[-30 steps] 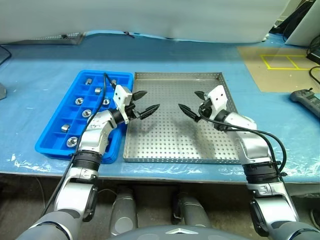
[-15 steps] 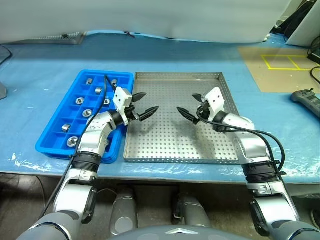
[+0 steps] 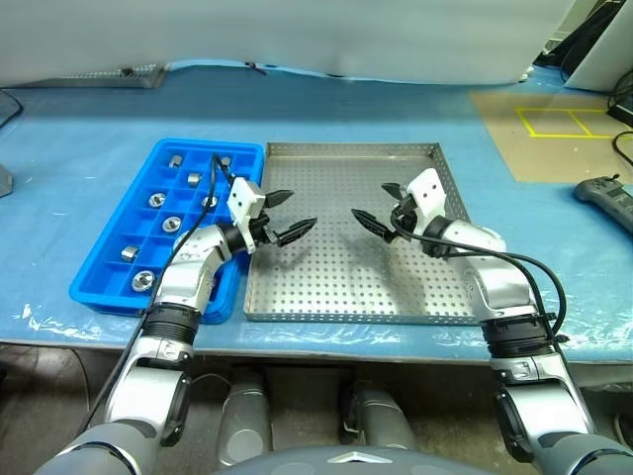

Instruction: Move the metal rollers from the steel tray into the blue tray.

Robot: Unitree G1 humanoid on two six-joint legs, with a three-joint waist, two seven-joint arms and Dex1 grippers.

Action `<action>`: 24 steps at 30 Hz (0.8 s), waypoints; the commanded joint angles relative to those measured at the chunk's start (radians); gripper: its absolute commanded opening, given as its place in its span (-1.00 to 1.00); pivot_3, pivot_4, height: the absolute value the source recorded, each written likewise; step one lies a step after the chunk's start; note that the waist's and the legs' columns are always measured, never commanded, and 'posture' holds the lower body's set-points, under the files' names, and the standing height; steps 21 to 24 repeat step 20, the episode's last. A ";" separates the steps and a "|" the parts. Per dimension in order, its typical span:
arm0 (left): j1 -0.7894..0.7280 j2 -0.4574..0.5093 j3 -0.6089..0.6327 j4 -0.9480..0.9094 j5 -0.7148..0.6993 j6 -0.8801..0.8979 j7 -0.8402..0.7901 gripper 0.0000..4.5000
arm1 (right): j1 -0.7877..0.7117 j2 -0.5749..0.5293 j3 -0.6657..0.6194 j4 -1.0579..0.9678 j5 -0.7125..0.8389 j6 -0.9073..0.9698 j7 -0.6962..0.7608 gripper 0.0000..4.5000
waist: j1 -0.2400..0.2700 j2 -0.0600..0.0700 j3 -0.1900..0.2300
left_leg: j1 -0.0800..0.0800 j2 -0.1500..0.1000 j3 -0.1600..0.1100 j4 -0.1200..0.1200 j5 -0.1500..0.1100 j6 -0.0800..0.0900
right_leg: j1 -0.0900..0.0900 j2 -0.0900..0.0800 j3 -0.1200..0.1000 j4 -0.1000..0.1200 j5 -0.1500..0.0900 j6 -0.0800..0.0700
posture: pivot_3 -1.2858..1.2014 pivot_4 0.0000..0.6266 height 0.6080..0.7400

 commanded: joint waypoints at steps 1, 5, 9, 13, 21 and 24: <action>-0.004 0.015 -0.001 -0.026 -0.003 -0.018 -0.017 0.98 | -0.017 0.006 -0.011 -0.027 0.009 -0.014 -0.007 1.00 | -0.001 0.000 0.000 | 0.000 0.000 0.000 0.000 0.000 0.000 | 0.000 0.000 0.000 0.000 0.000 0.000 | -0.01 -0.52 1.00; -0.015 0.014 -0.003 -0.015 -0.001 -0.021 -0.019 0.98 | -0.013 0.007 -0.003 -0.032 -0.006 -0.020 -0.019 1.00 | -0.002 0.000 0.000 | 0.000 0.000 0.000 0.000 0.000 0.000 | 0.000 0.000 0.000 0.000 0.000 0.000 | -0.02 -0.52 1.00; -0.025 -0.002 -0.013 -0.007 -0.002 -0.023 -0.025 0.98 | 0.017 0.011 -0.008 -0.066 0.008 0.001 -0.023 1.00 | -0.002 0.000 0.000 | 0.000 0.000 0.000 0.000 0.000 0.000 | 0.000 0.000 0.000 0.000 0.000 0.000 | -0.03 -0.52 1.00; -0.032 -0.006 -0.019 -0.003 0.001 -0.029 -0.028 0.98 | 0.039 0.007 -0.013 -0.077 0.009 0.010 -0.027 1.00 | -0.002 0.000 0.000 | 0.000 0.000 0.000 0.000 0.000 0.000 | 0.000 0.000 0.000 0.000 0.000 0.000 | -0.03 -0.52 1.00; -0.017 0.006 -0.025 -0.006 0.009 -0.036 -0.033 0.98 | 0.018 0.016 -0.004 -0.060 0.009 0.007 -0.022 1.00 | -0.006 0.000 0.000 | 0.000 0.000 0.000 -0.001 0.000 0.000 | 0.000 0.000 0.000 0.000 0.000 0.000 | -0.02 -0.52 1.00; -0.017 0.006 -0.025 -0.006 0.009 -0.036 -0.033 0.98 | 0.018 0.016 -0.004 -0.060 0.009 0.007 -0.022 1.00 | -0.006 0.000 0.000 | 0.000 0.000 0.000 -0.001 0.000 0.000 | 0.000 0.000 0.000 0.000 0.000 0.000 | -0.02 -0.52 1.00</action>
